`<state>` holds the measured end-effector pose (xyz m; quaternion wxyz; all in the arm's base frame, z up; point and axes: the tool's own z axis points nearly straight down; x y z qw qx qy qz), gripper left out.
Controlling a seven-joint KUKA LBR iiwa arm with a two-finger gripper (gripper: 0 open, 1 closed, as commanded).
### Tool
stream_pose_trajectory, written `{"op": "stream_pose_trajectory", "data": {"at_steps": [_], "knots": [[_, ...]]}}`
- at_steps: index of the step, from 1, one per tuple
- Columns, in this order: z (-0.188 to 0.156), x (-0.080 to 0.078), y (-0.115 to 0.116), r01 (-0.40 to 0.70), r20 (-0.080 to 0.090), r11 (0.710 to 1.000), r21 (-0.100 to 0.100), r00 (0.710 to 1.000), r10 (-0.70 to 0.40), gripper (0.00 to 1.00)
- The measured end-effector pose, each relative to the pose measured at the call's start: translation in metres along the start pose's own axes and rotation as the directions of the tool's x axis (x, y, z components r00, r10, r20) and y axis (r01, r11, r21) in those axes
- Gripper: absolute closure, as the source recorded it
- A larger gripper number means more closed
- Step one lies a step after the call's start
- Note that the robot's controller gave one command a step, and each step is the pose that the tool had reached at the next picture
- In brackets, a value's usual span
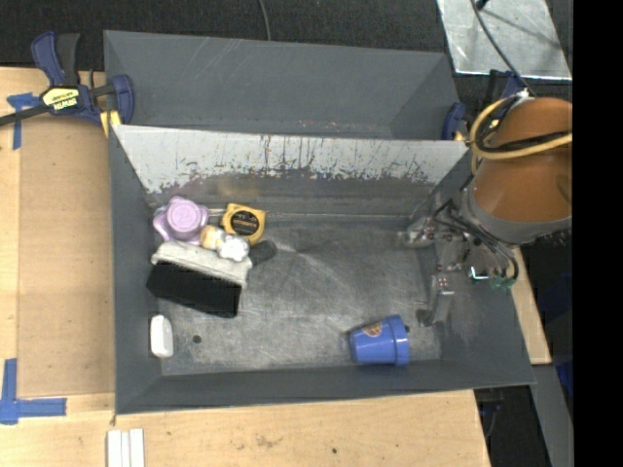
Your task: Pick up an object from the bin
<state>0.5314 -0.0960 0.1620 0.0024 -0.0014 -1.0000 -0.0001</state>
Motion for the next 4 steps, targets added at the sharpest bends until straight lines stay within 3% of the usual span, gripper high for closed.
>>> {"op": "stream_pose_trajectory", "data": {"at_steps": [1, 2, 3, 4], "knots": [[-0.004, -0.002, 0.000, 0.002, 0.008, 1.000, 0.001, 1.000, -0.002, 0.00], [0.028, 0.012, 0.017, 0.118, 0.015, 0.993, 0.005, 0.993, -0.118, 0.00], [0.051, 0.027, 0.041, 0.272, -0.006, 0.962, 0.000, 0.962, -0.272, 0.00], [0.038, 0.046, 0.065, 0.380, 0.004, 0.925, 0.001, 0.925, -0.380, 0.00]]}}
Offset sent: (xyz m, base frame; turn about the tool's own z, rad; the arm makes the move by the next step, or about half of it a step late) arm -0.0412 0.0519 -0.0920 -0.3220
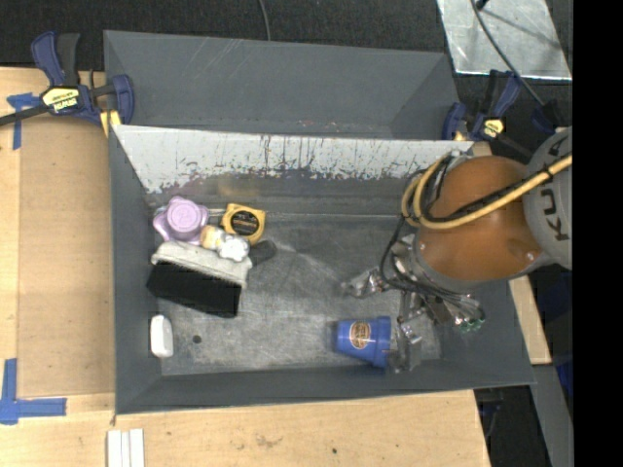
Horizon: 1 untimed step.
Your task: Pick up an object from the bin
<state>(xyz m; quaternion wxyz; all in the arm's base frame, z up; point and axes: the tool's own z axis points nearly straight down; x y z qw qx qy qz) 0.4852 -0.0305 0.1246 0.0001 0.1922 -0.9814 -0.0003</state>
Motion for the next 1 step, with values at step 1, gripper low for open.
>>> {"op": "stream_pose_trajectory", "data": {"at_steps": [1], "knots": [[0.0388, -0.0097, 0.0085, 0.081, 0.010, 0.997, 0.006, 0.997, -0.081, 0.00]]}}
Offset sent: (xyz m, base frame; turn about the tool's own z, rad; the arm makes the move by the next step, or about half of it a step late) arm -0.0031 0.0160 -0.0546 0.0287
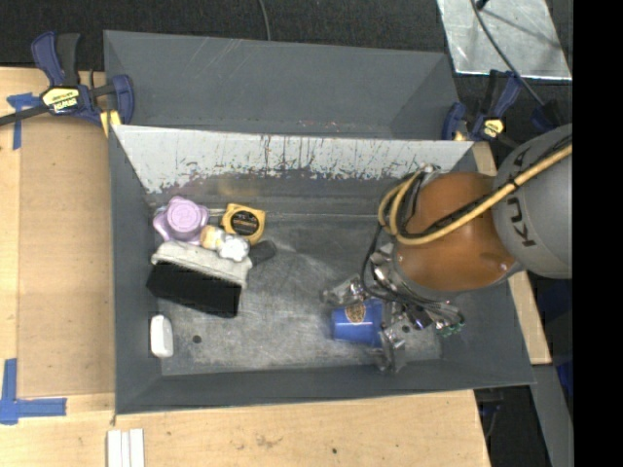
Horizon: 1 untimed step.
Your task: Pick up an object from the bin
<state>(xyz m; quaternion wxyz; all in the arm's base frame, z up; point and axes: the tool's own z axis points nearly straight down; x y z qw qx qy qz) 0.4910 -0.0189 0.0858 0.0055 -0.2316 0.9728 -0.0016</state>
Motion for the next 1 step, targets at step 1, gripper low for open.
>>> {"op": "stream_pose_trajectory", "data": {"at_steps": [1], "knots": [[0.0105, -0.0002, 0.0060, -0.109, 0.009, 0.994, 0.001, 0.994, 0.109, 1.00]]}}
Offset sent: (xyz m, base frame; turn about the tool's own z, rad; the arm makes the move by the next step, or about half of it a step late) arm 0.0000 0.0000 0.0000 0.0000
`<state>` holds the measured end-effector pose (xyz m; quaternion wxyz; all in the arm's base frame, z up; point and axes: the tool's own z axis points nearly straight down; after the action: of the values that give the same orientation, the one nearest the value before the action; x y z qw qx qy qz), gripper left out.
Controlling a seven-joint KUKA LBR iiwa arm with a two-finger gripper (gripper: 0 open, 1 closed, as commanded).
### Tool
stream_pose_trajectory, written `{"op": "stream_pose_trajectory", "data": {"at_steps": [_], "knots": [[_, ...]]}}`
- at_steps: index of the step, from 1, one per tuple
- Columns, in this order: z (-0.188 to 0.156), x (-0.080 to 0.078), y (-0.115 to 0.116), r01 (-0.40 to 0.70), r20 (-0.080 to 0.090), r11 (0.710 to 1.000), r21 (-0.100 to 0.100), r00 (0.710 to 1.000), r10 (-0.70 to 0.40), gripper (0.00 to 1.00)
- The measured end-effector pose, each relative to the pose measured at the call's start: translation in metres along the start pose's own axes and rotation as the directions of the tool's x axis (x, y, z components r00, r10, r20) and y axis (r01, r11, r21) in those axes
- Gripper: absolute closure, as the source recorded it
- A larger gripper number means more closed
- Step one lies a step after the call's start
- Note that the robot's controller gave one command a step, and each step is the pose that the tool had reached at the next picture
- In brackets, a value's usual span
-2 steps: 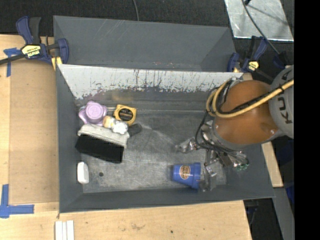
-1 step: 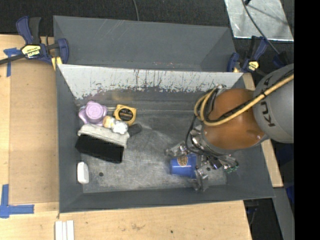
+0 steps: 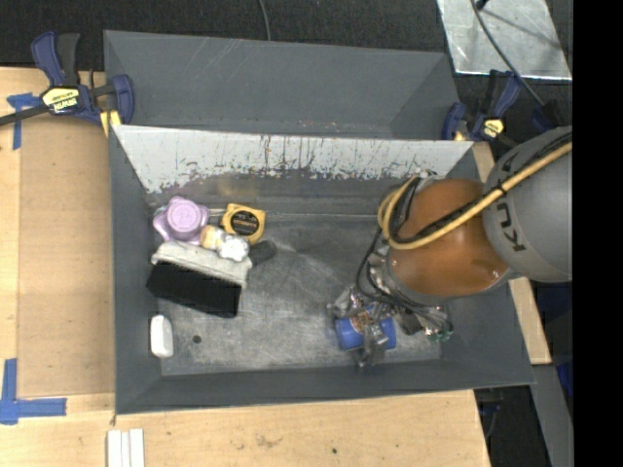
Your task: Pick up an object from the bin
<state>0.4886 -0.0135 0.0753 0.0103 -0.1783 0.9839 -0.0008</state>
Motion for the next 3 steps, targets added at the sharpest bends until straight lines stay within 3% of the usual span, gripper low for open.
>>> {"op": "stream_pose_trajectory", "data": {"at_steps": [2, 3], "knots": [[-0.0020, 0.0003, 0.0002, 0.001, -0.003, 1.000, -0.001, 1.000, -0.001, 1.00], [-0.0079, 0.0015, 0.0003, 0.001, -0.013, 1.000, -0.003, 1.000, -0.001, 1.00]]}}
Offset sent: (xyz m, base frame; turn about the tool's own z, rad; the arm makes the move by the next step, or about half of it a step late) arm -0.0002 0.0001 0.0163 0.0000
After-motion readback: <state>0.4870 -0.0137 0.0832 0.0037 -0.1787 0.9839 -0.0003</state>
